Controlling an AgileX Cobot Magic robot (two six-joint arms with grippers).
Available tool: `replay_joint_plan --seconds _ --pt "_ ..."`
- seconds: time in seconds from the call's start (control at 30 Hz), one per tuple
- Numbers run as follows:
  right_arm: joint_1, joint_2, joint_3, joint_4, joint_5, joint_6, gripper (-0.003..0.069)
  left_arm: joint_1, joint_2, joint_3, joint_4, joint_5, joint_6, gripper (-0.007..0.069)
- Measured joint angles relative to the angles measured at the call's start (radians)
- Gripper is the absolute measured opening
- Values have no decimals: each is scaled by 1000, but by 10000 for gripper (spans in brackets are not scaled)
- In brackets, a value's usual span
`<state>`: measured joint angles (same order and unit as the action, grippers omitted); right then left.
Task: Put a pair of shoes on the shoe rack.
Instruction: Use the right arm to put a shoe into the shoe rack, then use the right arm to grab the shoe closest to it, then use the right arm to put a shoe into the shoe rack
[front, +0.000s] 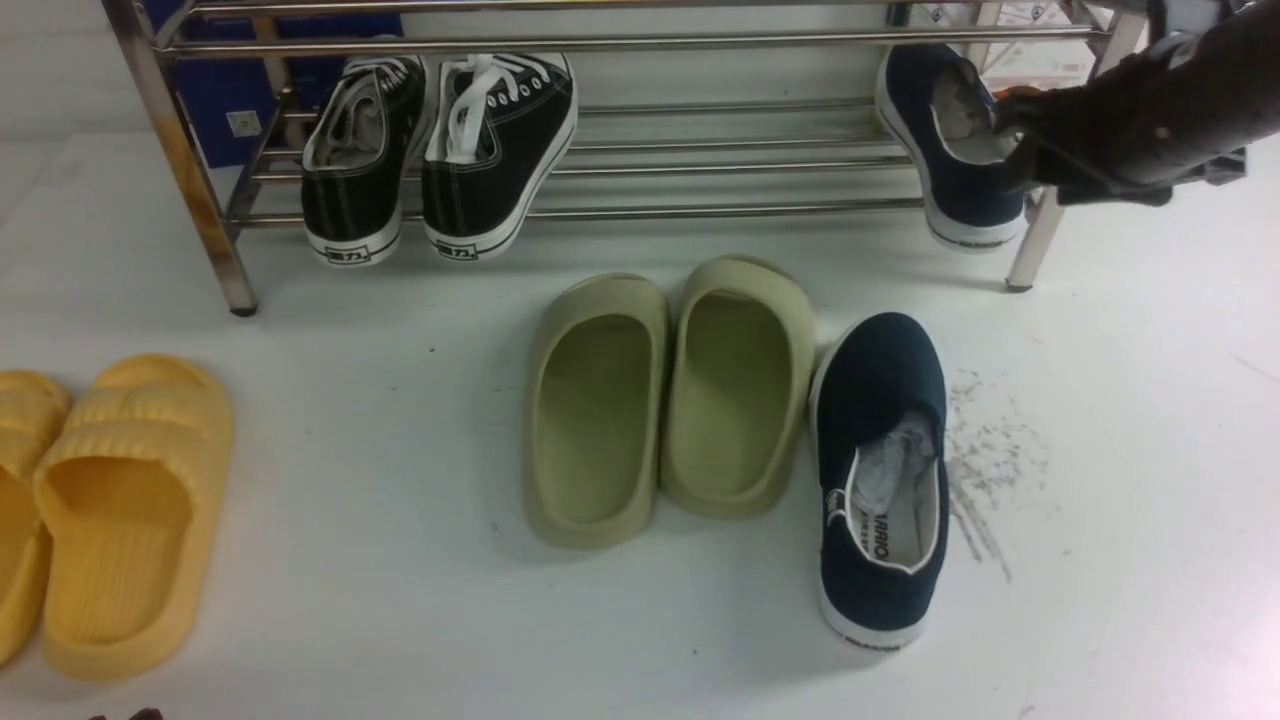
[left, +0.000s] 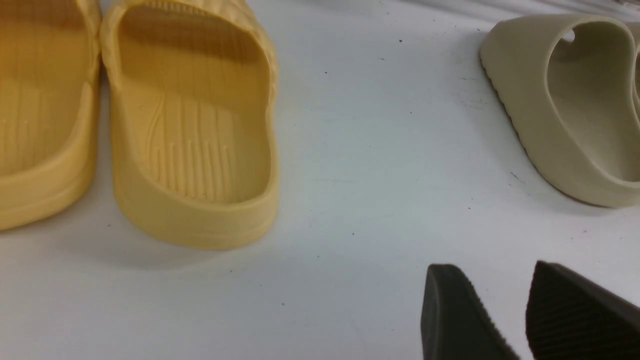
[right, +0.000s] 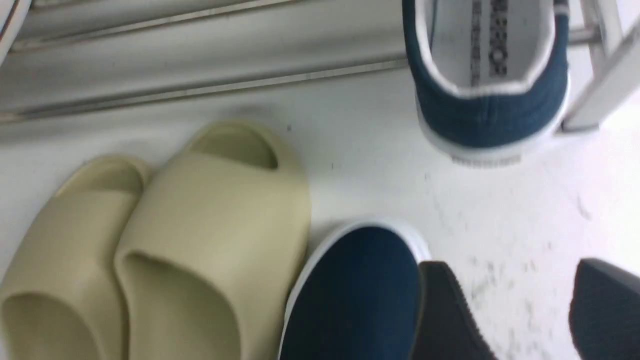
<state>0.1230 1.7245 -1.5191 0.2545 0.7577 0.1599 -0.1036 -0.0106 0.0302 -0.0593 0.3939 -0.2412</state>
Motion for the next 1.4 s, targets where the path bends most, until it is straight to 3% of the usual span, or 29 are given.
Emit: replay_joint_plan --seconds 0.1,0.2,0.23,0.37,0.6,0.8,0.87,0.97,1.4 --pt "32 -79 61 -53 155 125 377 0 0 0 0 0 0 237" --pt "122 -138 191 -115 204 264 369 0 0 0 0 0 0 237" --pt "130 -141 200 -117 203 273 367 0 0 0 0 0 0 237" --pt "308 -157 372 -145 108 451 362 0 0 0 0 0 0 237" --pt "410 -42 444 -211 19 614 360 0 0 0 0 0 0 238" --pt "416 26 447 -223 -18 586 267 0 0 0 0 0 0 238" --pt "414 21 447 -219 -11 529 137 0 0 0 0 0 0 238" --pt "397 2 447 -210 22 477 36 0 0 0 0 0 0 238" --pt "285 -93 265 -189 138 303 36 0 0 0 0 0 0 238"
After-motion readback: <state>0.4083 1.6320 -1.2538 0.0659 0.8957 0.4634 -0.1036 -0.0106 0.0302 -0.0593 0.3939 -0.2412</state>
